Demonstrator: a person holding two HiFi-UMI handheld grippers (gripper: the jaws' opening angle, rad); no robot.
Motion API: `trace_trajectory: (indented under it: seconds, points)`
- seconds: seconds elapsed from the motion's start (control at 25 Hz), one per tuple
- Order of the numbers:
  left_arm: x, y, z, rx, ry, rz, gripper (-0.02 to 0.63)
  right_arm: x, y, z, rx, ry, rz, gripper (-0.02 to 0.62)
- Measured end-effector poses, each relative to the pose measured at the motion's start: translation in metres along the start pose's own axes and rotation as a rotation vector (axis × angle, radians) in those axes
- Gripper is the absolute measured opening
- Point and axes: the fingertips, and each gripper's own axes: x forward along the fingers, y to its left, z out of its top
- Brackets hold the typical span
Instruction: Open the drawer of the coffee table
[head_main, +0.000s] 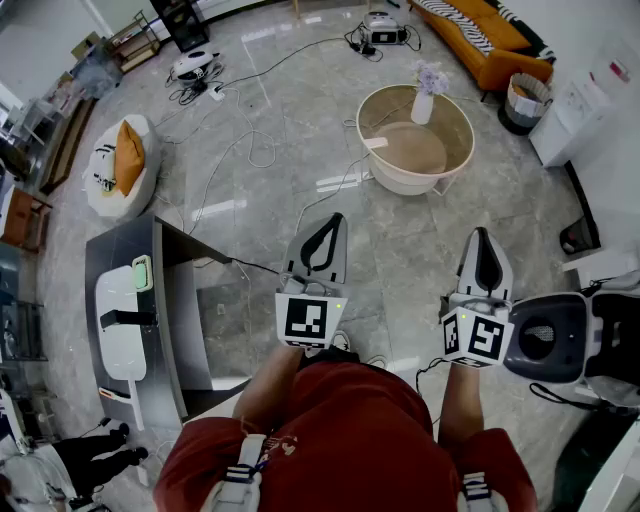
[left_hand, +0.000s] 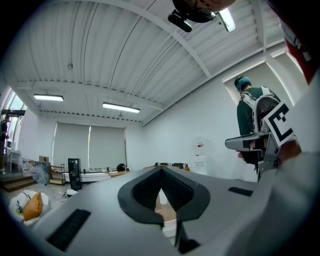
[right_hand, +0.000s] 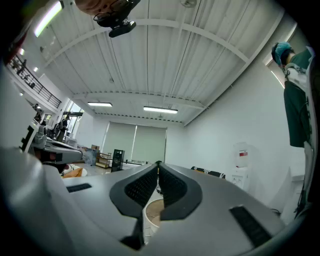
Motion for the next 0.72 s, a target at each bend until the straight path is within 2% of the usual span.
trace_trajectory:
  seconds: [0.16,0.28,0.36,0.72]
  points:
    - [-0.007,-0.014,-0.005,-0.024,0.072,-0.03,0.014,-0.019,-0.01,0.001,-0.049,-0.001,-0.027,0.023]
    - [-0.005,-0.024,0.002,-0.018,0.046,-0.038,0.014,-0.027,-0.013,0.006,-0.096,-0.002,-0.029,0.023]
    - [-0.005,-0.029,0.005,-0.013,0.029,-0.046,0.014,-0.03,-0.012,0.007,-0.087,-0.002,-0.022,0.023]
    - [-0.012,-0.018,-0.004,-0.039,0.084,-0.057,0.014,-0.026,0.006,0.001,-0.016,-0.001,-0.01,0.023]
